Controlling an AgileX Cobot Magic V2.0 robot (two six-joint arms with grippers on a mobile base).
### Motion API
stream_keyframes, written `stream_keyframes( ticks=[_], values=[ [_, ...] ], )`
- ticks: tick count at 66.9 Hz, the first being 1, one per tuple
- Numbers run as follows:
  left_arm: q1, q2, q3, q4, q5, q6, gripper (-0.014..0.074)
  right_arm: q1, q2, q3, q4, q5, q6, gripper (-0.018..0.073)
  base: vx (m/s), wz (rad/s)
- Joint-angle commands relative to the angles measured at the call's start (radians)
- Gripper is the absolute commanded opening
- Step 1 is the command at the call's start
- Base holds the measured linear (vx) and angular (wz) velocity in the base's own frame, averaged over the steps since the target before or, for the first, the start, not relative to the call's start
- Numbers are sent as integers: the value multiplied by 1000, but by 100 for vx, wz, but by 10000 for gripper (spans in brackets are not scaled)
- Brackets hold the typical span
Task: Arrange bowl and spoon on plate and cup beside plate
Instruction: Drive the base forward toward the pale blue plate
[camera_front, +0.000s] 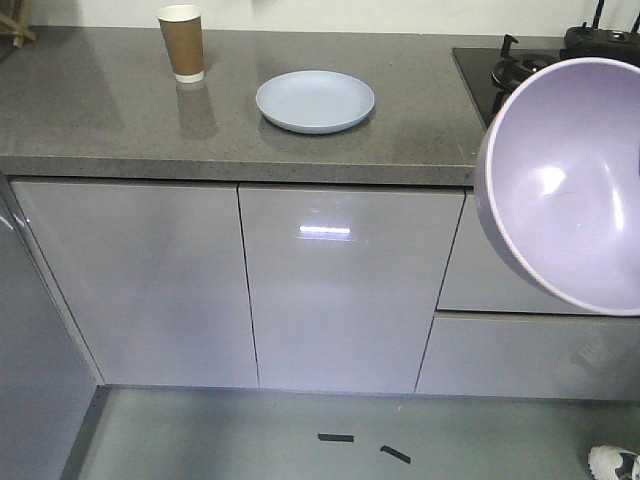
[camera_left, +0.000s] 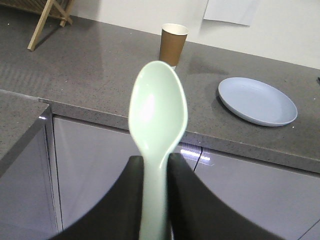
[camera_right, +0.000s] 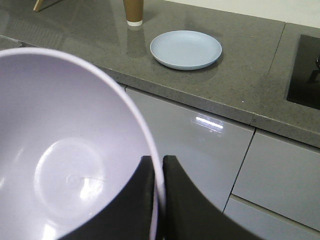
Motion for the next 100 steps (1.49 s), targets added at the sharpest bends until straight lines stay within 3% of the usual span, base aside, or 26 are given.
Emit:
stream_keyframes(
  ticks=[1, 100],
  values=[
    [-4, -11, -22, 27, -43, 2, -6, -4, -4, -25, 37, -61, -6, -4, 1, -4],
    [-4, -11, -22, 27, -43, 2, -6, -4, -4, -25, 37, -61, -6, -4, 2, -2]
  ],
)
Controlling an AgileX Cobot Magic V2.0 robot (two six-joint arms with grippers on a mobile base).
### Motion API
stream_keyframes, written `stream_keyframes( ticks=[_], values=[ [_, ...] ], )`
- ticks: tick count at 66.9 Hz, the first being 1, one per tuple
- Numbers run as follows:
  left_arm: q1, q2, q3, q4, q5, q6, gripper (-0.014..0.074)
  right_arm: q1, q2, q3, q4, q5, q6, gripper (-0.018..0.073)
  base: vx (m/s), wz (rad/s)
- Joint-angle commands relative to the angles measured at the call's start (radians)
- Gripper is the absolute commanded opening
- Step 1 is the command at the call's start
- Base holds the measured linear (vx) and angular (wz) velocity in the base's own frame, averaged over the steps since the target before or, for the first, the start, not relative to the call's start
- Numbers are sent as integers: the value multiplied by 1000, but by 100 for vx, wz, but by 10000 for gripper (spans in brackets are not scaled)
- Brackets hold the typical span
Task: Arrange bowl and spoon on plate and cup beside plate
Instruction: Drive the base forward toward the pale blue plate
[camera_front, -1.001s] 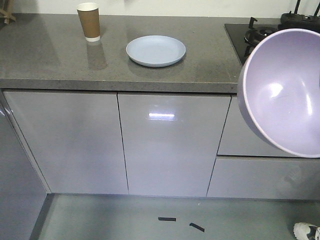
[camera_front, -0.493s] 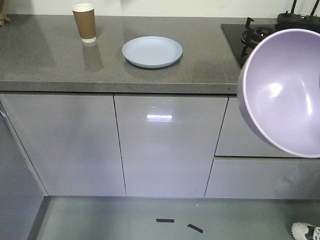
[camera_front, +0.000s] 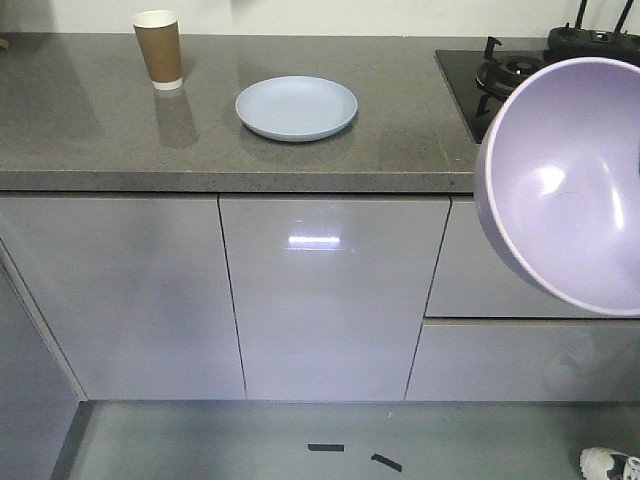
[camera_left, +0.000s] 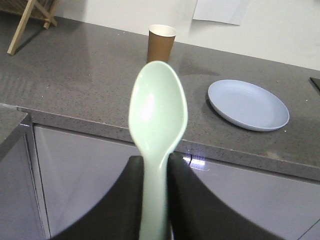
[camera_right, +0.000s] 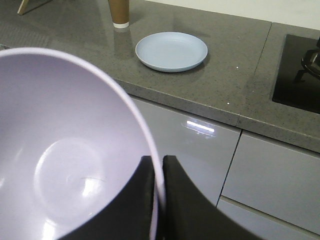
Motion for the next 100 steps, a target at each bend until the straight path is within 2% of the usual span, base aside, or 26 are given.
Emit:
stream_keyframes(
  ticks=[1, 100],
  values=[
    [-4, -11, -22, 28, -45, 2, -6, -4, -4, -25, 37, -61, -6, -4, 4, -6],
    [-4, -11, -22, 28, -45, 2, -6, -4, -4, -25, 37, -61, -6, -4, 8, 1]
  ],
)
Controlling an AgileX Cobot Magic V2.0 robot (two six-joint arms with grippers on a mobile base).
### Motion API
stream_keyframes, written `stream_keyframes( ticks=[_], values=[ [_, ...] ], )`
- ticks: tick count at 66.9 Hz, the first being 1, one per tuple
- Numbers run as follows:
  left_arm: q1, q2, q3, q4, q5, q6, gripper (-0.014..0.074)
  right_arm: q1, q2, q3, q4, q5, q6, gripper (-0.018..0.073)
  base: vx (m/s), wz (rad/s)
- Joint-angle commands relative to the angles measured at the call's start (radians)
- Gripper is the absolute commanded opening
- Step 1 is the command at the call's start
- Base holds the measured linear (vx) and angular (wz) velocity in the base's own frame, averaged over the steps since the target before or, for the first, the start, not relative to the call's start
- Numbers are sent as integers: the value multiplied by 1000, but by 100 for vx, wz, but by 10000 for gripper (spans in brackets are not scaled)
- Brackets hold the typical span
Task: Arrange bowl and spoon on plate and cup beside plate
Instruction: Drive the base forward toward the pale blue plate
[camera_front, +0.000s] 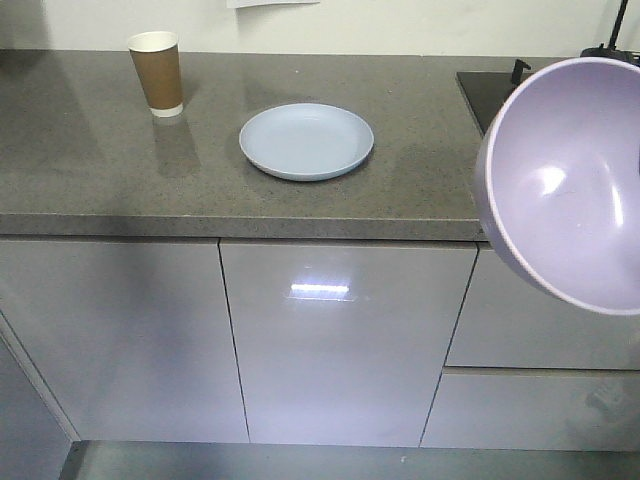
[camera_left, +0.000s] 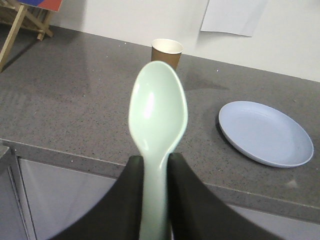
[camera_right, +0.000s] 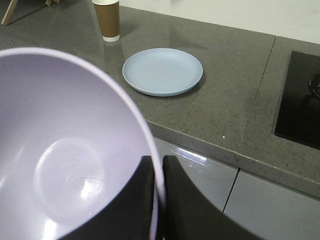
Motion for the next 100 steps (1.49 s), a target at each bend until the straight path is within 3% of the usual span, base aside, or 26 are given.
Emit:
stream_keyframes(
  ticks=[1, 100],
  values=[
    [-4, -11, -22, 28, -46, 2, -6, -4, -4, -25, 37, -61, -6, -4, 11, 1],
    [-4, -11, -22, 28, -46, 2, -6, -4, -4, -25, 37, -61, -6, -4, 8, 1]
  ],
)
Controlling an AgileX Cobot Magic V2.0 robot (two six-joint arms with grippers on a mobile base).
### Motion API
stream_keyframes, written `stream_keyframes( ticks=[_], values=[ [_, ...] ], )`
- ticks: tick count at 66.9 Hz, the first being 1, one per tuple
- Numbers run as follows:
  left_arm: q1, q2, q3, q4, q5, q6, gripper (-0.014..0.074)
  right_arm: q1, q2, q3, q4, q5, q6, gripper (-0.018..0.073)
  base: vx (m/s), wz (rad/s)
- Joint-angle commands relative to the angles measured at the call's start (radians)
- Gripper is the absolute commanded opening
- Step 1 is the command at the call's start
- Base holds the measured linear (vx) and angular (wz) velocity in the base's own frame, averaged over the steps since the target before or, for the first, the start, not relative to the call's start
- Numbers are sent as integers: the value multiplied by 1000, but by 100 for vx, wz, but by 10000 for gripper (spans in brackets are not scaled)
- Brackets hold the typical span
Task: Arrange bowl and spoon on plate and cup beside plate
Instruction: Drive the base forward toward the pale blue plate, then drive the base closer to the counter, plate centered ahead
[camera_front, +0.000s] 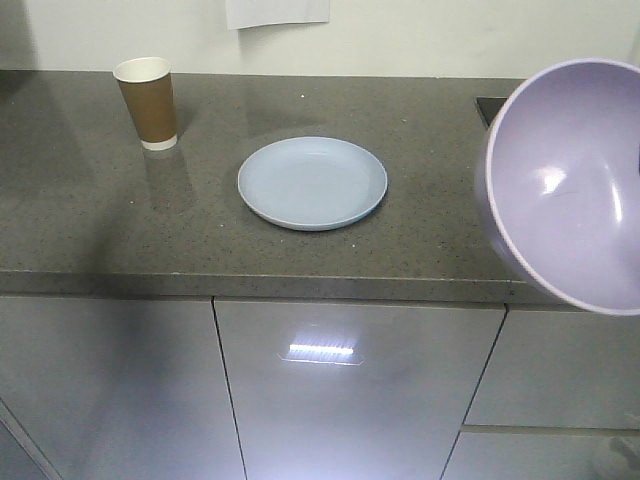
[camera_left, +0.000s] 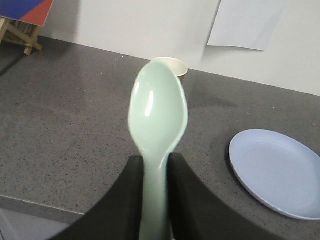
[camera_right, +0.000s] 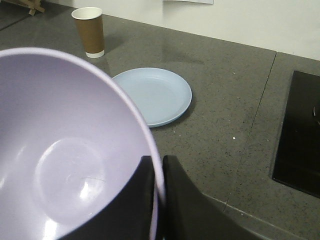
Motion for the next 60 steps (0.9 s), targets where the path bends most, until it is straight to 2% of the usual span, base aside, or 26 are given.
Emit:
stream_keyframes(
  ticks=[1, 60],
  values=[
    [-4, -11, -22, 28, -46, 2, -6, -4, -4, -25, 37, -60, -6, -4, 5, 0],
    [-4, -11, -22, 28, -46, 2, -6, -4, -4, -25, 37, -60, -6, -4, 4, 0]
  ],
)
